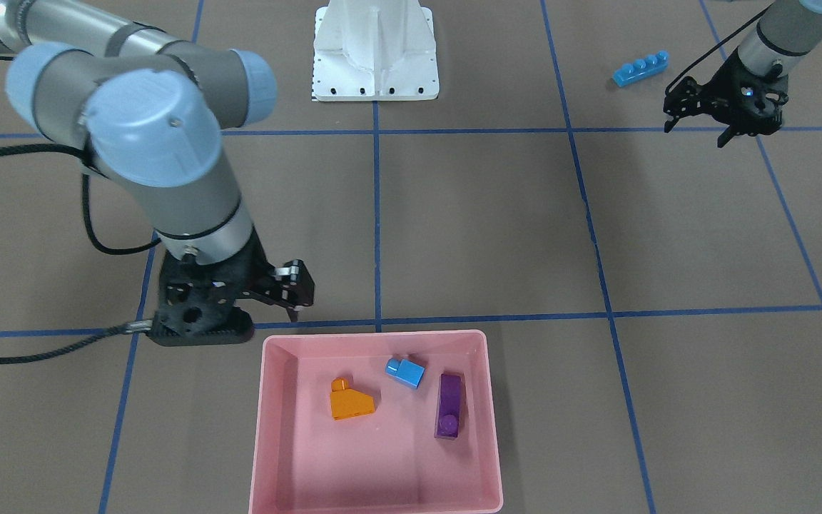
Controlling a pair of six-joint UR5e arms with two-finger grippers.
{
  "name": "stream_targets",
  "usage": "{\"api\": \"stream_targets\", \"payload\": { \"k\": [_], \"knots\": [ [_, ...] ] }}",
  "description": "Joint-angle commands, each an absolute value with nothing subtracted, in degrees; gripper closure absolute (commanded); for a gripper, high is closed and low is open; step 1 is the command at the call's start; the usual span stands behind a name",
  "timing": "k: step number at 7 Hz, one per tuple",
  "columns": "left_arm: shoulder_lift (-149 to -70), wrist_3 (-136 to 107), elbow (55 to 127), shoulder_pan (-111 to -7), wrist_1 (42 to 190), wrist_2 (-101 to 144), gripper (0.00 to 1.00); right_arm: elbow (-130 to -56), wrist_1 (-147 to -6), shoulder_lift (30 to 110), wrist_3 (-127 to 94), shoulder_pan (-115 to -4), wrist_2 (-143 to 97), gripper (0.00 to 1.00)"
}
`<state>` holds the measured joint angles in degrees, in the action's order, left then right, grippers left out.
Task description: Put all blocks into box
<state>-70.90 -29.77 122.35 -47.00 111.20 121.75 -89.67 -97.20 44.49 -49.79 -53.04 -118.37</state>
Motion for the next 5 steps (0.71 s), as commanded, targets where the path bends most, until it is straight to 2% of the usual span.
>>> {"api": "stream_targets", "payload": {
  "k": [1,3,5],
  "knots": [
    [-60.34,-30.14,122.61,-33.99,124.05,113.86,0.00,-109.60,-106.12,60.40,-38.73,-57.64,-120.58,0.01],
    [-56.00,-30.41,122.87,-22.31,126.73,107.46,0.00,-121.50,-113.61,69.30,-32.46,-61.25,-120.50,0.01],
    [-55.29,-32.16,122.96,-12.97,126.74,104.26,0.00,-130.30,-115.66,80.53,-25.35,-63.18,-120.59,0.01]
  ]
}}
